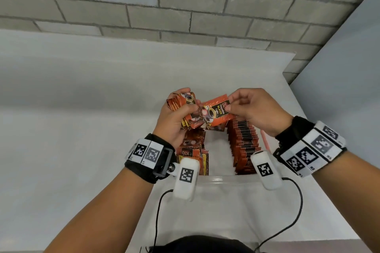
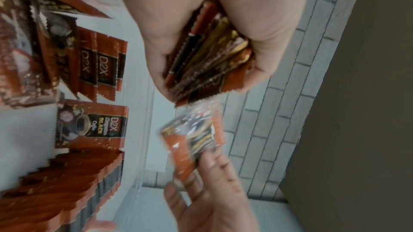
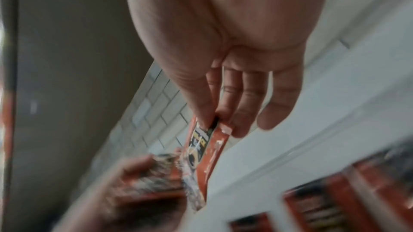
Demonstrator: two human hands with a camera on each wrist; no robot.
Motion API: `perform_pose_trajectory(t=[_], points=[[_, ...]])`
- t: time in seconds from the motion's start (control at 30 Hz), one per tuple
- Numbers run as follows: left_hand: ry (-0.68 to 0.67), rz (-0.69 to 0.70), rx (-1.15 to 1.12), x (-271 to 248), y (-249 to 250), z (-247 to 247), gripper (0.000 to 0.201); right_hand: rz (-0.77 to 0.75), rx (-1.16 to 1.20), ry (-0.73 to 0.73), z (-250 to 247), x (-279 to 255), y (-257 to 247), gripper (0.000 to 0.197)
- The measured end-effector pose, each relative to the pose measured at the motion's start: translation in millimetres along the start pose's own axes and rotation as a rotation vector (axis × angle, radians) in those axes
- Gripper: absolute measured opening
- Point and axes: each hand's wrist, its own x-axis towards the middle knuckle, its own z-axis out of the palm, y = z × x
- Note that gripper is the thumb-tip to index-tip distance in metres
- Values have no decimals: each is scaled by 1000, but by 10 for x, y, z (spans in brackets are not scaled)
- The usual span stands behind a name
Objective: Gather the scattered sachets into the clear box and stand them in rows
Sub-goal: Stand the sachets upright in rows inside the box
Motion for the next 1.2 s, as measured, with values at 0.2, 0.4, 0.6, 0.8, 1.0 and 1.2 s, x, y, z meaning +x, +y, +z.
perform_pose_trajectory(t=[0.2,0.4,0.6,0.8,1.0,1.2], points=[[77,-81,-27,-35,65,-213,49,18,-785,-124,118,169,152,5],[63,-93,-31,-55,80,-239,41,11,-1079,-189,285,423,145,17],[69,-91,-50,-64,82,-249,49,-68,-1329,-234,389,500,184,21],[80,-108,-36,-57,80,-242,42,-131,-1465,-254,437,501,210,18],[63,-103,-33,-58,77,-220,54,-189,-1538,-265,464,482,224,21],[60,-110,-31,-48,76,-219,51,-207,-1566,-272,447,502,233,20]])
